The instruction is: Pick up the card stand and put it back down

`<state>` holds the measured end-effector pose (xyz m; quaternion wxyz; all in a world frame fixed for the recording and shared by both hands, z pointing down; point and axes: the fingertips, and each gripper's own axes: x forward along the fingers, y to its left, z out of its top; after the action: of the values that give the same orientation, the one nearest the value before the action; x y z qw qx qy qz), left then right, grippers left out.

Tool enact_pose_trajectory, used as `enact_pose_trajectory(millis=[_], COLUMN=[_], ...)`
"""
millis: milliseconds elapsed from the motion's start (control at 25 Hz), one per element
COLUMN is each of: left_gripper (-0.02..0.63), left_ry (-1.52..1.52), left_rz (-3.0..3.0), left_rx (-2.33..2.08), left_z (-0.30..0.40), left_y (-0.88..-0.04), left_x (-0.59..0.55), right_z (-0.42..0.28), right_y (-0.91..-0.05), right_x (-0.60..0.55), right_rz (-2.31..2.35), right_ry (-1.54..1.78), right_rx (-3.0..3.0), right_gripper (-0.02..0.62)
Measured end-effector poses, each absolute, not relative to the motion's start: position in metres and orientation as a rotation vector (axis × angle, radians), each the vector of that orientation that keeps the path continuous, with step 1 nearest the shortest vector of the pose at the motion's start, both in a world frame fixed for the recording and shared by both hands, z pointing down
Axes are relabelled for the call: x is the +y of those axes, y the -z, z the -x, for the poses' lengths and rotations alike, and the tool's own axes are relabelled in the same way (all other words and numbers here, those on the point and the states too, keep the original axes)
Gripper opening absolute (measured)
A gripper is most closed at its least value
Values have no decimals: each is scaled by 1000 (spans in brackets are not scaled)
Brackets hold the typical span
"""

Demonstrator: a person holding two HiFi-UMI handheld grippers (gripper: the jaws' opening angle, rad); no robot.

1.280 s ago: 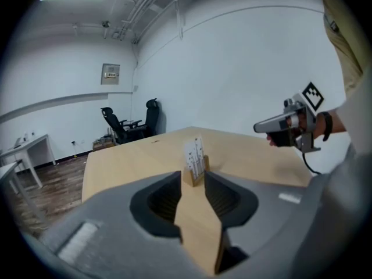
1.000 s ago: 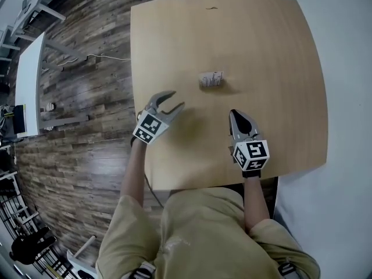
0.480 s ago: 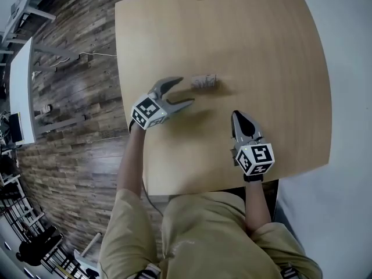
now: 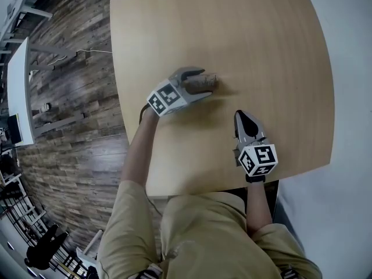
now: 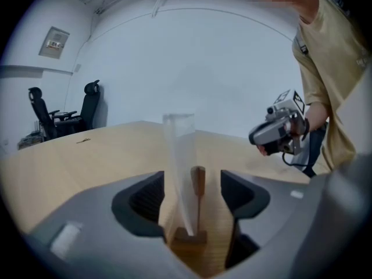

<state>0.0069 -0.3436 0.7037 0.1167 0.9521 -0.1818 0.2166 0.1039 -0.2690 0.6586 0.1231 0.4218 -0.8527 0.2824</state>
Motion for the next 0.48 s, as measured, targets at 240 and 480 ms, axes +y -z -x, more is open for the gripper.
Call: enact_pose_trajectory(millis=[240, 480], left_gripper=[259, 123], left_ry=[-781, -871], left_rz=[-2791, -2799], left_rx=[-448, -428], left_z=[-30, -33], left_y=[-719, -725], left_x=[-349, -349], right_z=[-110, -119], right_y=[-659, -658], right_x=[-268, -268], right_rz=[-1246, -1278], right_ry=[-832, -847], right_rx=[-2485, -2471], right_gripper=[8, 8])
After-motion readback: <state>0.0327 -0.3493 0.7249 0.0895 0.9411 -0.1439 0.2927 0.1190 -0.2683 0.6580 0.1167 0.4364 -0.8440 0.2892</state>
